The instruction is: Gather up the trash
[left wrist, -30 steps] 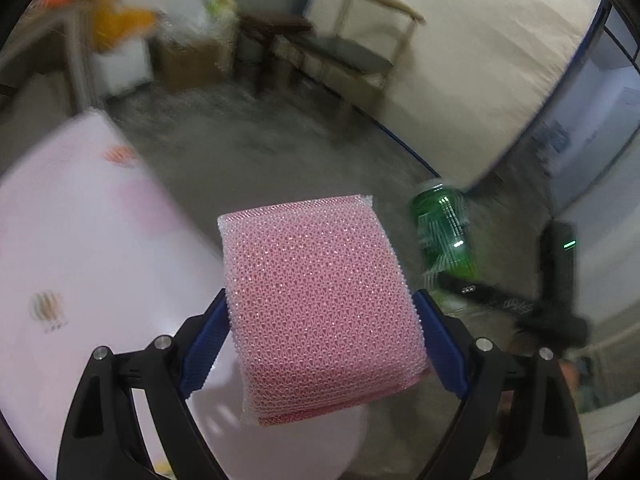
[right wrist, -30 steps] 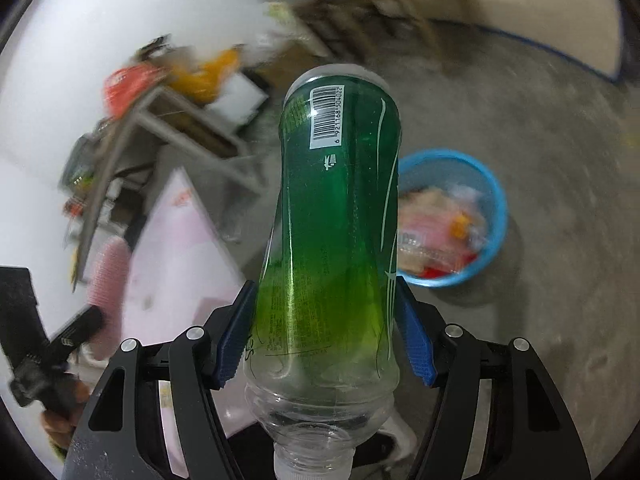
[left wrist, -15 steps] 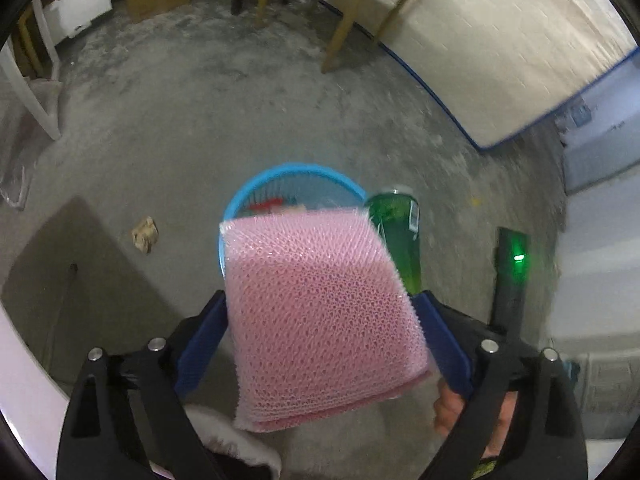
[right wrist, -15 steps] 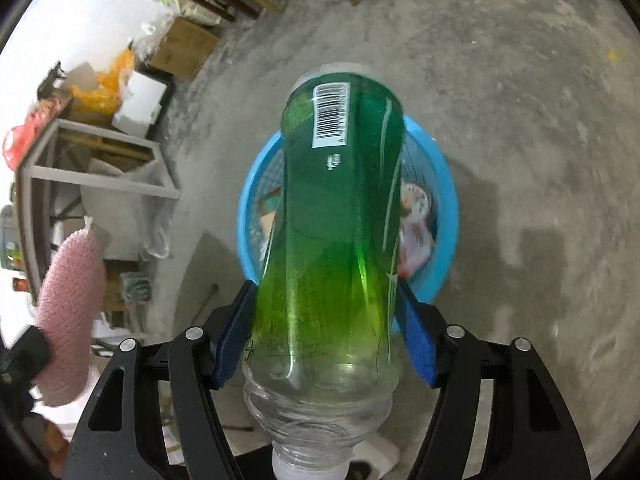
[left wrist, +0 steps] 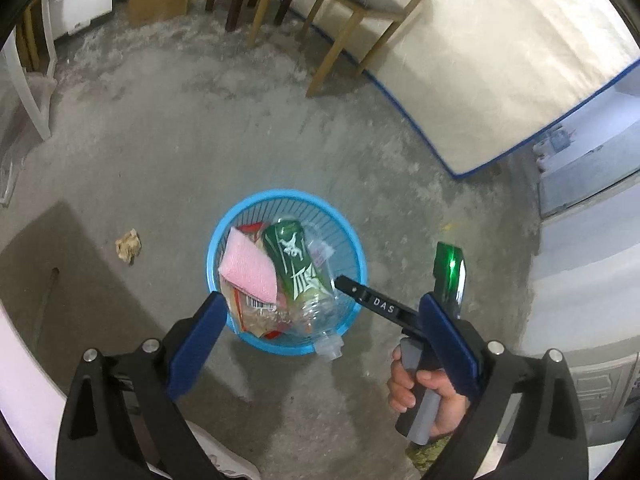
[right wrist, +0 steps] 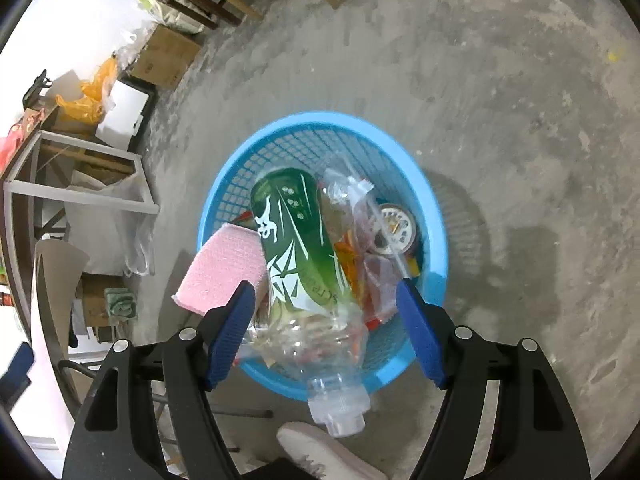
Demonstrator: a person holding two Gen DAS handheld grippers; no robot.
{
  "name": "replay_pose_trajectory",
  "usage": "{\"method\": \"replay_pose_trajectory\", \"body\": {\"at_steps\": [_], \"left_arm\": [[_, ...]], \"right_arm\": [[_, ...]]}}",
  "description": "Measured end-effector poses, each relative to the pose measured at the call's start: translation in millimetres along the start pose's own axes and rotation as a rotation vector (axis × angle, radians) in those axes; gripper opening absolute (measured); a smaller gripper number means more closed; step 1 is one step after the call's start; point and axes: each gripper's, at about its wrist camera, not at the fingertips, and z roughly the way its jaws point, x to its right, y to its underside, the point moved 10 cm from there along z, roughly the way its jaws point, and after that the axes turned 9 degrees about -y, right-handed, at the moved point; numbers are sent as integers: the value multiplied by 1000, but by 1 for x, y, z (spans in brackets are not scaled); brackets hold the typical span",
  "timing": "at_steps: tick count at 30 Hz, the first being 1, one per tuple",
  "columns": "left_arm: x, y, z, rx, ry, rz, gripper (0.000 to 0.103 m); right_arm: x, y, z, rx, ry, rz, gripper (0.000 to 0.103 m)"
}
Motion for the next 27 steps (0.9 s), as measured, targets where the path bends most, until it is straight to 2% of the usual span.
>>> {"method": "replay_pose_trajectory", "body": {"at_steps": [4,7,10,12,14,15,19,20,23,25,27], "left_arm": [[0,4,-58,110,17,40,94],[-5,21,-119,227,-13,84,94],[-17,48,-166,312,-60,78,98],[-27,71,-190,350,-84,45,98],[-43,96,-211,384,-138,-37,98],[-53,112,-222,405,-164,-90,97],[-80,162,-245,442,-251,-216,97],[-86,176,-249,442,-295,-244,98],[-98,211,-259,448,-406,-285,98],[-103,232,-262,436,-484,-296,98],[-104,251,-264,430,-531,-303,98]], "right_arm": [[-20,12,-39,68,-42,-64,70],[-51,29,-78,128,-81,-162,70],[-101,73,-137,201,-107,-338,76],[-125,101,-167,245,-112,-433,83],[-145,130,-190,281,-100,-515,94],[-154,144,-199,296,-87,-550,95],[-180,194,-225,337,-7,-698,95],[-186,206,-228,334,26,-737,95],[-207,241,-239,320,4,-812,95],[-214,257,-249,344,3,-839,95],[-220,268,-261,388,7,-877,95]]}}
